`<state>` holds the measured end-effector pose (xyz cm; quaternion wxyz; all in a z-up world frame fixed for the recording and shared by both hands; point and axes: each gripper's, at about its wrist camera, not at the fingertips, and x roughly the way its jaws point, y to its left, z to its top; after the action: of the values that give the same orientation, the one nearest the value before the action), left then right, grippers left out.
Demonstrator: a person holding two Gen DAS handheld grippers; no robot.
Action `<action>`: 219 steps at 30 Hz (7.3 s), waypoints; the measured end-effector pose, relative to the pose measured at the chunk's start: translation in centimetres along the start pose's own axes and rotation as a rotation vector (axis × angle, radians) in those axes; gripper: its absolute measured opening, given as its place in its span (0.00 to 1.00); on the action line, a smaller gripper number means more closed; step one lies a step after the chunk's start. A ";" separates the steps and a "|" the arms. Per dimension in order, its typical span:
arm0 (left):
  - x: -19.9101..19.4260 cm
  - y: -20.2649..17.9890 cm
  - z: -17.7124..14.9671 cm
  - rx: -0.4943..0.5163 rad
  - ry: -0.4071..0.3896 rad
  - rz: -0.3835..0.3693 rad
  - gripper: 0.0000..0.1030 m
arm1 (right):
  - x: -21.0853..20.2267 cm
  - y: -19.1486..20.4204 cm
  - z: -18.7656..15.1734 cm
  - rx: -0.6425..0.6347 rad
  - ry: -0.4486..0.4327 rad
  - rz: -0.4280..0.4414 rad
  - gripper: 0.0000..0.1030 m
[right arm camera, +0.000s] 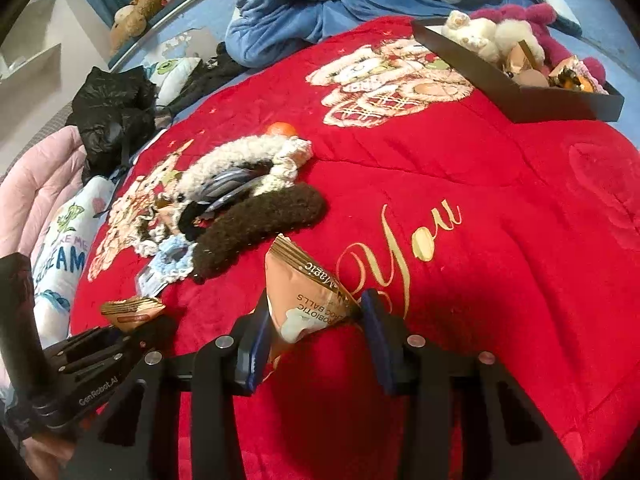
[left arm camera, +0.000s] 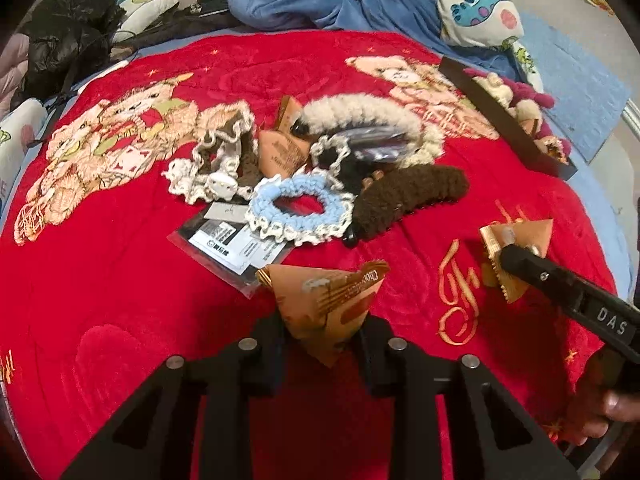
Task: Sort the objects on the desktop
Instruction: 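Carry both snack packets to the black tray with both tools, then open both tools to drop the snack packets into the black tray, then move both tools back toward the accessory pile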
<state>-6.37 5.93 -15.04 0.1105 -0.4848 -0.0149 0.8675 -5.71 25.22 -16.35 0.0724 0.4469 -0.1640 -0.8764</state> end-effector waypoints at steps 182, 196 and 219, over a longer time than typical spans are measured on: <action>9.4 -30.4 16.5 0.428 -0.317 -0.127 1.00 | -6.8 -23.4 11.9 -0.042 -0.593 0.159 1.00; 4.0 -21.7 11.1 0.332 -0.271 -0.096 1.00 | -8.0 -15.7 6.5 -0.045 -0.505 0.241 1.00; -9.5 2.8 -1.5 -0.103 -0.228 0.106 1.00 | -8.6 1.5 1.7 -0.133 -0.358 0.361 1.00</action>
<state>-0.77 1.14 -8.27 0.0371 -0.3884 -0.0461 0.9196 -2.07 26.50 -8.37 0.2267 0.2423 -0.1935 -0.9233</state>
